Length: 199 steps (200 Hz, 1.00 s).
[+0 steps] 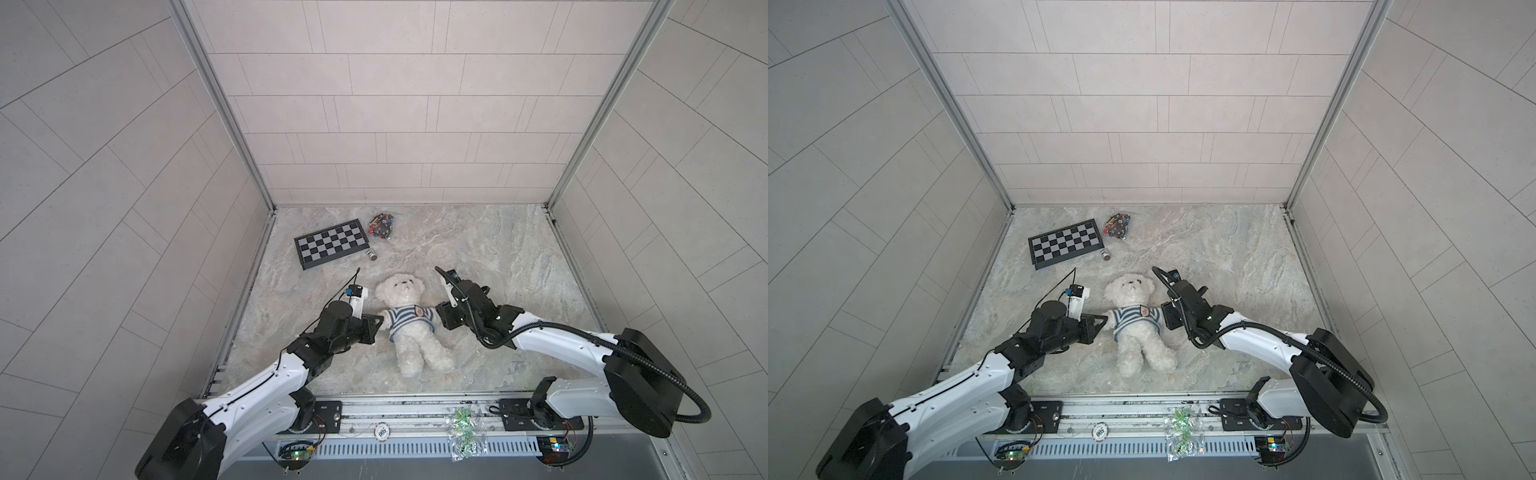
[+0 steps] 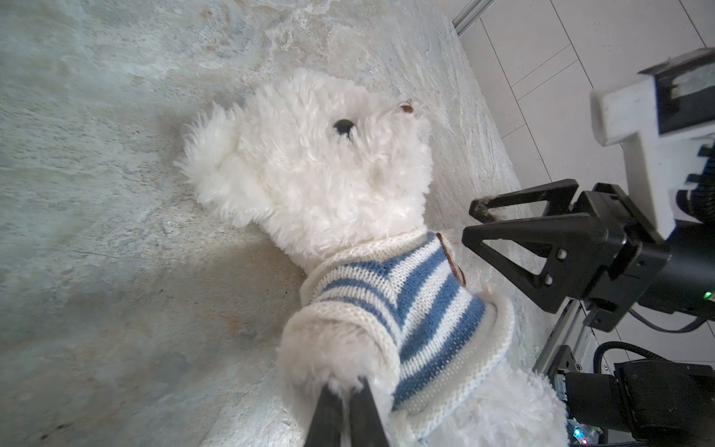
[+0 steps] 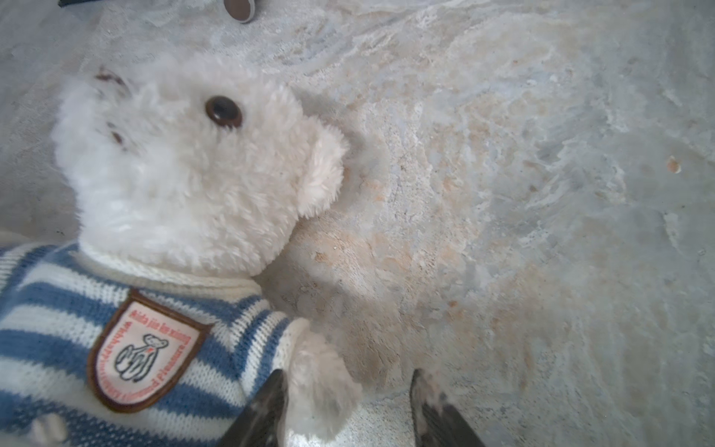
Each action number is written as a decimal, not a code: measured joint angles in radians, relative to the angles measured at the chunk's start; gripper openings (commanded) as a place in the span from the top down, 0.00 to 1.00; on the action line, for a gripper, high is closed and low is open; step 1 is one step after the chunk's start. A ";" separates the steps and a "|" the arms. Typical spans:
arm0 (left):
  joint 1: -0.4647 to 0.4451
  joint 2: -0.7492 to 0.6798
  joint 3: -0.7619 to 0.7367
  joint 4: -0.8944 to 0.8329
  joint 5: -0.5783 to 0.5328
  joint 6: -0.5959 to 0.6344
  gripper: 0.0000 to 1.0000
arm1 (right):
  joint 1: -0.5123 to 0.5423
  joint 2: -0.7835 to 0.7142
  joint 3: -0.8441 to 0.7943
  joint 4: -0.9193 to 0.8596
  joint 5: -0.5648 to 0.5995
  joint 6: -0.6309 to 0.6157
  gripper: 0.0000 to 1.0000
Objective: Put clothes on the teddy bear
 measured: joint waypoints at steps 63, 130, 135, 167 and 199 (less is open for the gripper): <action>0.000 0.011 0.000 0.000 -0.003 0.007 1.00 | 0.008 0.119 0.037 0.069 -0.038 0.002 0.46; 0.000 0.011 0.000 0.000 -0.008 0.014 1.00 | -0.027 0.225 0.060 0.079 -0.005 0.007 0.58; 0.000 0.011 0.000 0.000 -0.008 0.015 1.00 | -0.031 0.225 0.057 0.079 -0.003 0.011 0.59; 0.000 0.011 -0.010 0.001 -0.014 0.017 1.00 | -0.044 0.224 0.026 0.080 0.012 0.020 0.62; 0.000 0.006 -0.015 -0.003 -0.021 0.017 1.00 | -0.050 0.208 0.004 0.064 0.013 0.021 0.62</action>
